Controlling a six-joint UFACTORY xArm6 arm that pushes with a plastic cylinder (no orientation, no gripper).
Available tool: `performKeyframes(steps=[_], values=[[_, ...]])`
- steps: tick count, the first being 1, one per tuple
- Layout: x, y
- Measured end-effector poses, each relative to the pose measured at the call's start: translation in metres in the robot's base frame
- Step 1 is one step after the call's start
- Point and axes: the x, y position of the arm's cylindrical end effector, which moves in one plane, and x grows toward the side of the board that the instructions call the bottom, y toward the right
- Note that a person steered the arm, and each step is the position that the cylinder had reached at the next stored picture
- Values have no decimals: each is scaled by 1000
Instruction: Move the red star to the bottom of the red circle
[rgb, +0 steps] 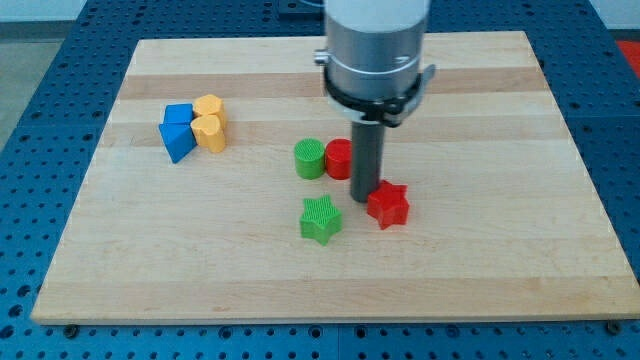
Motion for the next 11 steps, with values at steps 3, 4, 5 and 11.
performKeyframes(steps=[3, 4, 5, 11], values=[[-9, 111], [2, 140], [29, 141], [29, 68]])
